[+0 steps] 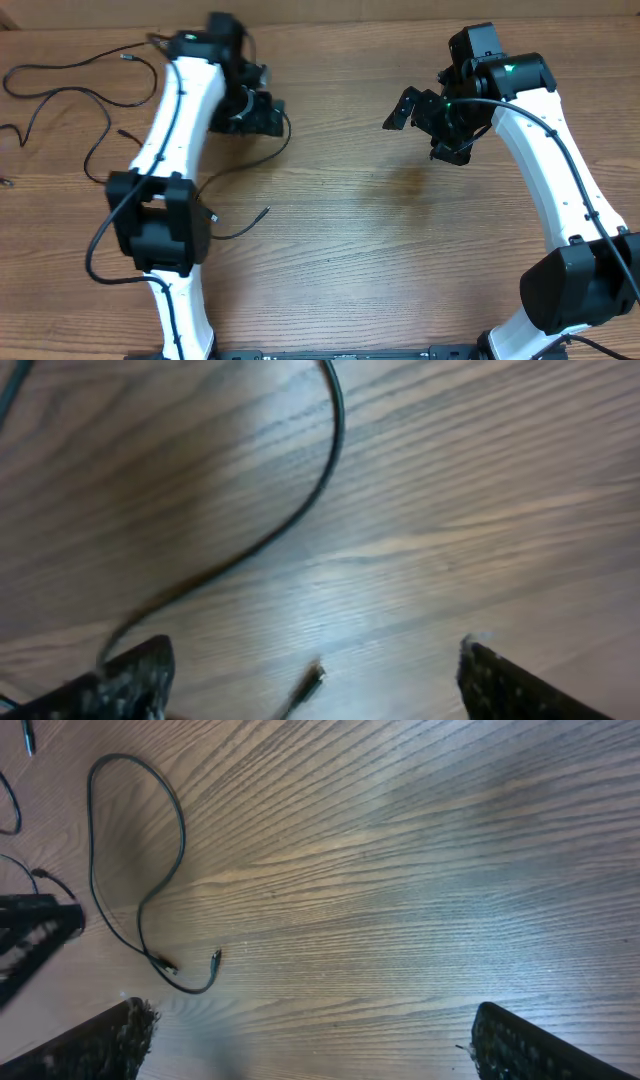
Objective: Untangle cables
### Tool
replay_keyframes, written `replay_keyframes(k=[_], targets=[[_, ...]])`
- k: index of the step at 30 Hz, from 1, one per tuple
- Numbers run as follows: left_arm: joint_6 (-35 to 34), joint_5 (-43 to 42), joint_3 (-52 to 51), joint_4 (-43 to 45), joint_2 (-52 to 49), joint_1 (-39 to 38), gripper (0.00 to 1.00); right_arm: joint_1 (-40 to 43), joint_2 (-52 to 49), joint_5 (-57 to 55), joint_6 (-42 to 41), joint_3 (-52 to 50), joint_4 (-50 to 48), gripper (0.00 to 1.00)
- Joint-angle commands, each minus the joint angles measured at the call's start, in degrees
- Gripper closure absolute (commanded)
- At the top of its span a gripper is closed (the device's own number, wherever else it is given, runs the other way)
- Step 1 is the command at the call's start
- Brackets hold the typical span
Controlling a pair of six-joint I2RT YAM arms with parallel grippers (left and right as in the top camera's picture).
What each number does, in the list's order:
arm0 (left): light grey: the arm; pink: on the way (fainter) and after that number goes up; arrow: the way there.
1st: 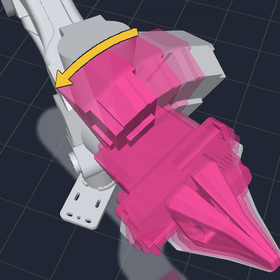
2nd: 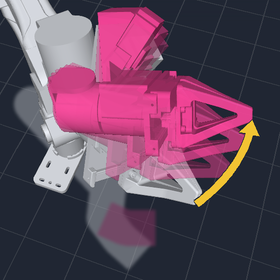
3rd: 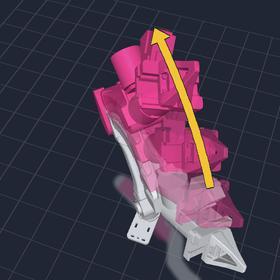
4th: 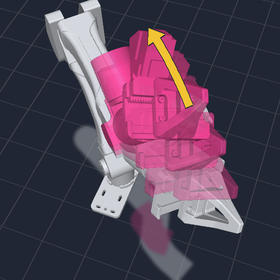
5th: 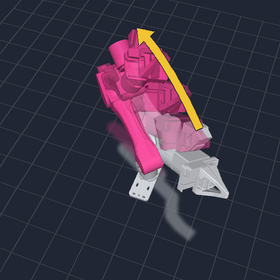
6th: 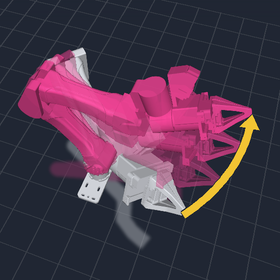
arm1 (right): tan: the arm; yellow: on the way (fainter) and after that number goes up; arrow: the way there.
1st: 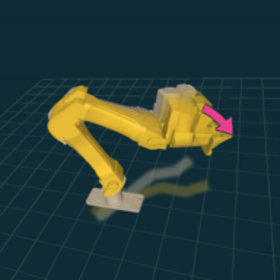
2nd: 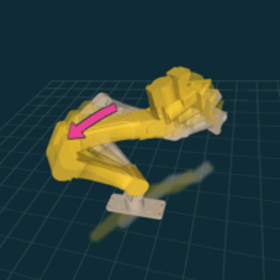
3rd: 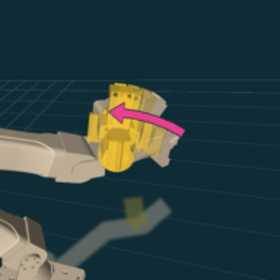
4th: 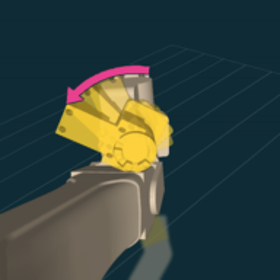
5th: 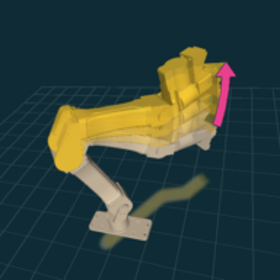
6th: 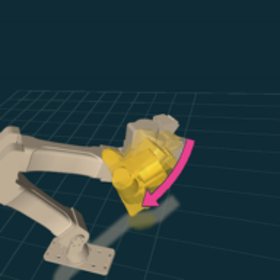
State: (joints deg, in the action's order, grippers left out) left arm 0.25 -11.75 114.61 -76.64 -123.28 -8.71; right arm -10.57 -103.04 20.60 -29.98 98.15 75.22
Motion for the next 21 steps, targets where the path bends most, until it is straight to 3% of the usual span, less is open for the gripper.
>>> replay_keyframes(k=[1, 4, 9, 21], targets=[[2.1, 11.67, -3.32, 3.15, -0.2, -3.96, 0.1, 0.04, 0.63, -0.15, 0.26, 0.92, -0.13, 0.0], [5.25, 12.37, -6.95, 8.17, -0.2, -5.73, 0.07, 0.04, 0.63, -0.15, 0.26, 0.92, -0.11, 0.0], [5.99, 12.13, -9.42, 13.4, -0.2, -5.97, 0.15, 0.04, 0.63, -0.15, 0.26, 0.92, -0.13, 0.0], [6.86, 10.19, -14.78, 17.42, -1.14, -5.99, 0.19, 0.04, 0.63, -0.15, 0.26, 0.92, -0.13, 0.0]])
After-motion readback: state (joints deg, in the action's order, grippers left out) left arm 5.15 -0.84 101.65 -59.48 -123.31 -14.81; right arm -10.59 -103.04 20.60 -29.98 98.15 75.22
